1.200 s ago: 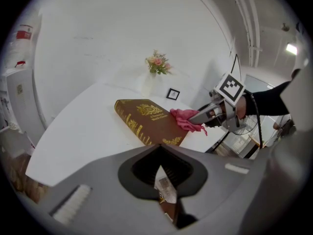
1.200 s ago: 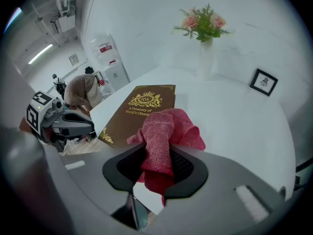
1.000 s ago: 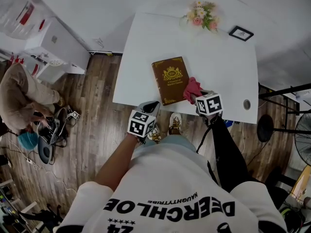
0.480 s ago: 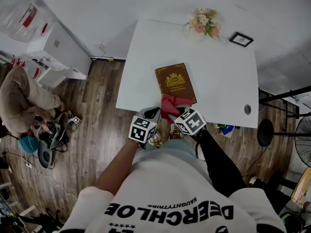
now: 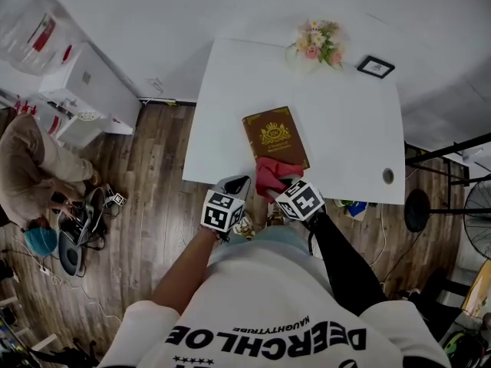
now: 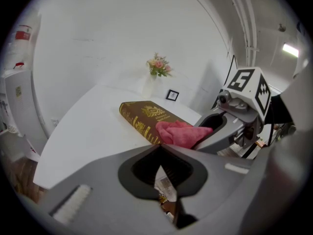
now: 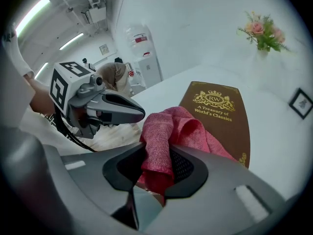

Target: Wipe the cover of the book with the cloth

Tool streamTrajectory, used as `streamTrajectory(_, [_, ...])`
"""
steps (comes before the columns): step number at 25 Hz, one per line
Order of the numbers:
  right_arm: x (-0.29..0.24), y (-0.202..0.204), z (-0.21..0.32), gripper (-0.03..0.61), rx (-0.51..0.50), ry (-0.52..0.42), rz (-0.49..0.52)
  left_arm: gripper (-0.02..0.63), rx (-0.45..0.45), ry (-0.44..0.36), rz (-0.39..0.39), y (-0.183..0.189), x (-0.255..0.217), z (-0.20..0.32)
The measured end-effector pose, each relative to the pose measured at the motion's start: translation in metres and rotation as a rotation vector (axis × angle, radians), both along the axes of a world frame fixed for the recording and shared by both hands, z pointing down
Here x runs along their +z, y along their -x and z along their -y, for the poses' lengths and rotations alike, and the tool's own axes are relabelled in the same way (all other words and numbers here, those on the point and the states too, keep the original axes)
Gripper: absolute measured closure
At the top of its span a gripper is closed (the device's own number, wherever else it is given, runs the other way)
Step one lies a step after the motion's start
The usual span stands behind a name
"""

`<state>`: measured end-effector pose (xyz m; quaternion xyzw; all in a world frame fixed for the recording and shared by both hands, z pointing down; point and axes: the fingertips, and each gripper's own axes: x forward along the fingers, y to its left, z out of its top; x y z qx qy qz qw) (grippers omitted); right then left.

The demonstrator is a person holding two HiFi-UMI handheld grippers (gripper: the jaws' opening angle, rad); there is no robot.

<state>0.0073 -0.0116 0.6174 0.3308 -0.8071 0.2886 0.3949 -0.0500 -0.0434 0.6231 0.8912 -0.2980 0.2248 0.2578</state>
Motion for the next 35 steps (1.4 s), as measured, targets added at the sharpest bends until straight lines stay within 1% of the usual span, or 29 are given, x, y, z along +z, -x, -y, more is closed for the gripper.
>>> streamTrajectory(4, [-0.001, -0.019, 0.001, 0.477, 0.054, 0.001, -0.011, 0.563, 0.008, 0.0, 0.001, -0.001, 0.0, 0.001])
streamTrajectory(11, [0.002, -0.074, 0.006, 0.477, 0.203, 0.011, -0.027, 0.563, 0.025, 0.003, -0.001, -0.007, 0.0, 0.005])
streamTrajectory(16, [0.012, -0.114, -0.001, 0.476, 0.291, 0.029, -0.078, 0.563, 0.033, 0.003, -0.003, -0.01, 0.001, 0.005])
streamTrajectory(21, [0.014, -0.134, -0.001, 0.476, 0.335, 0.026, -0.095, 0.563, 0.03, 0.005, -0.002, -0.01, 0.002, 0.008])
streamTrajectory(24, [0.012, -0.136, -0.002, 0.476, 0.337, 0.028, -0.099, 0.563, 0.026, 0.007, 0.0, -0.009, 0.003, 0.009])
streamTrajectory(27, [0.009, -0.132, -0.002, 0.477, 0.313, 0.024, -0.099, 0.563, 0.013, 0.008, 0.0, -0.007, 0.003, 0.012])
streamTrajectory(30, [0.002, -0.128, -0.001, 0.476, 0.284, 0.013, -0.078, 0.563, -0.003, 0.008, -0.001, -0.005, 0.003, 0.016])
streamTrajectory(32, [-0.008, -0.122, 0.005, 0.476, 0.262, -0.012, -0.057, 0.563, -0.015, 0.007, -0.002, -0.004, 0.003, 0.018])
streamTrajectory(35, [-0.029, -0.106, 0.028, 0.476, 0.238, -0.067, -0.012, 0.563, -0.037, 0.007, -0.002, -0.002, 0.002, 0.024])
